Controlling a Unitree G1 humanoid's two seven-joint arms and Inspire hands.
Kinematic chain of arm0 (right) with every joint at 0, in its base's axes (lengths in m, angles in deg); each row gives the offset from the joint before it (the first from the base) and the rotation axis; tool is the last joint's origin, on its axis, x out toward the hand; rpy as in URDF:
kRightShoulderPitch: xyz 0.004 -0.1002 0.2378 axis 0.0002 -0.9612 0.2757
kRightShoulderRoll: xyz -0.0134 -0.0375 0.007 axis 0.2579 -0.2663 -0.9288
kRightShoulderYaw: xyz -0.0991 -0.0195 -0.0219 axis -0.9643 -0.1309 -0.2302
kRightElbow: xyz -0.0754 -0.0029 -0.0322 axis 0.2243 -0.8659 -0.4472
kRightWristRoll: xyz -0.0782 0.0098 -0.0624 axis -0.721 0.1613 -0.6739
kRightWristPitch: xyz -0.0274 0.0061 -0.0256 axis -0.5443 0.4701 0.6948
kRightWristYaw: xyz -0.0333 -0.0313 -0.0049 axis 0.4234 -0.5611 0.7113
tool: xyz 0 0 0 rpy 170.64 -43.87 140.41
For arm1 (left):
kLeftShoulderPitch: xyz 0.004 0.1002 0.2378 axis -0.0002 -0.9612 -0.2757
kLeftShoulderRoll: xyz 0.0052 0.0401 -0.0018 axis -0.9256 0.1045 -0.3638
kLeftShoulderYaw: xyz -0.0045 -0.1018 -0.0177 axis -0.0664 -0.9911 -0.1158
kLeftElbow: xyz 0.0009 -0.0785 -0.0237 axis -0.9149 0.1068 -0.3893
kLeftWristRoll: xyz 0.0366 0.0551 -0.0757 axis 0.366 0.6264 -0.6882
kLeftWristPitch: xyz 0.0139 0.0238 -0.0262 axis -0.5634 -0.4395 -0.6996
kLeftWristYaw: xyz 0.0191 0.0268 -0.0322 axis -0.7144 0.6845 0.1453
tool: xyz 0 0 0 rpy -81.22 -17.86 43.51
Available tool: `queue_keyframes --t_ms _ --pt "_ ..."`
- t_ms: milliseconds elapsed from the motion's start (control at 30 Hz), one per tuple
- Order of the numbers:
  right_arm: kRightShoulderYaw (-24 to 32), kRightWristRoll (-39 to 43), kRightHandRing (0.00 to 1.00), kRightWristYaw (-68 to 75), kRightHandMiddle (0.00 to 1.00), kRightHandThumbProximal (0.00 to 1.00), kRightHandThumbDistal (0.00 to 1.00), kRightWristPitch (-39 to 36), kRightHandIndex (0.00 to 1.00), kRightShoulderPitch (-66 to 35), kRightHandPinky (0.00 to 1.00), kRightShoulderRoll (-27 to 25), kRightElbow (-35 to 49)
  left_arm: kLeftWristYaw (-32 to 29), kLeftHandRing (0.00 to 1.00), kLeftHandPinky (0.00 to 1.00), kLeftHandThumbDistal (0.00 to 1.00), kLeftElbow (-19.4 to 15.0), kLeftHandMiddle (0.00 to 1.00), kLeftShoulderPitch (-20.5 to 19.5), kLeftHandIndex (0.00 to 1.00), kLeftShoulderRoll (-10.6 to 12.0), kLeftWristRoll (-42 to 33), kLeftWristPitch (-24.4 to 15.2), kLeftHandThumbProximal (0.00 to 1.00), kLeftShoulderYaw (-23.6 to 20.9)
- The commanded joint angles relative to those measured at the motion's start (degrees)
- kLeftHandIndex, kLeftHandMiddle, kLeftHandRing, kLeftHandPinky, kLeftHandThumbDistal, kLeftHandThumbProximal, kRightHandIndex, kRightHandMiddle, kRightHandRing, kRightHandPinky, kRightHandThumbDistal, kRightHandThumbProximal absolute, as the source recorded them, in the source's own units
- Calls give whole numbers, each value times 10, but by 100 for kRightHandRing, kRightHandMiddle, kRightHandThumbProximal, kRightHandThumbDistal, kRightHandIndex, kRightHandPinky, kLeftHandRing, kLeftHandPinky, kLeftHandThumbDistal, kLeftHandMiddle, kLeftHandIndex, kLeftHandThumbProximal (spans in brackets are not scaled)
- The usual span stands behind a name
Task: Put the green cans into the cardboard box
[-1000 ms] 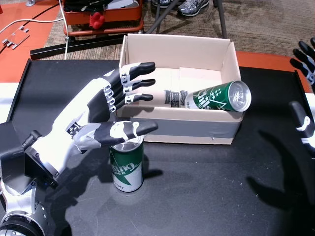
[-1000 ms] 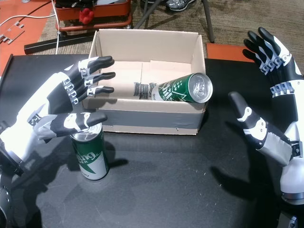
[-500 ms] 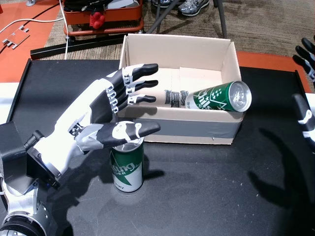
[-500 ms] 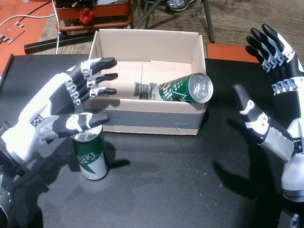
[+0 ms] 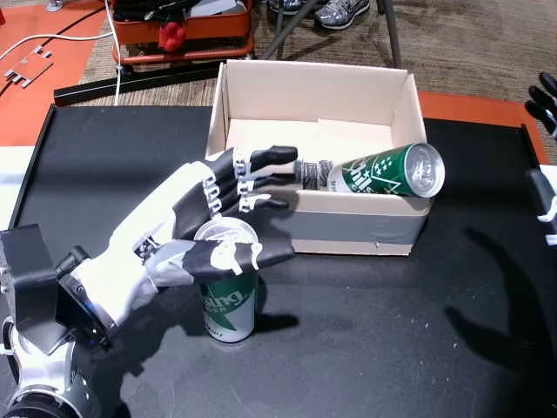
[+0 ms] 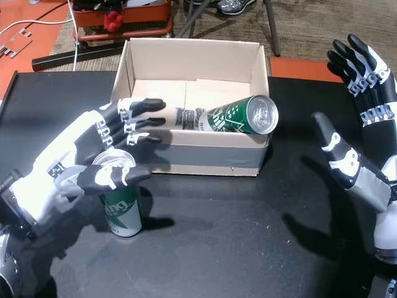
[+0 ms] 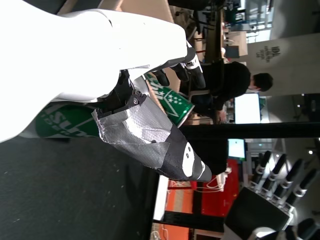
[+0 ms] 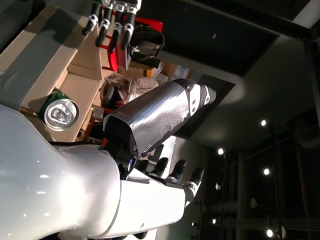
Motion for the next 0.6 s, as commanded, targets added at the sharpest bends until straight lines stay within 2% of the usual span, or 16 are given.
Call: queue_keyframes --t_ms 0,200,567 --pt "9 20 87 -5 85 30 87 5 87 -5 89 -1 5 -1 91 83 100 6 86 -12 76 -7 10 8 22 6" --pt "17 32 86 -20 85 30 85 8 86 -3 88 -5 0 -8 91 83 100 6 87 -20 75 -17 10 13 17 11" --pt "28 32 85 -34 84 29 85 10 86 0 88 -9 -2 -22 90 84 100 6 84 -21 76 -14 -4 18 20 -2"
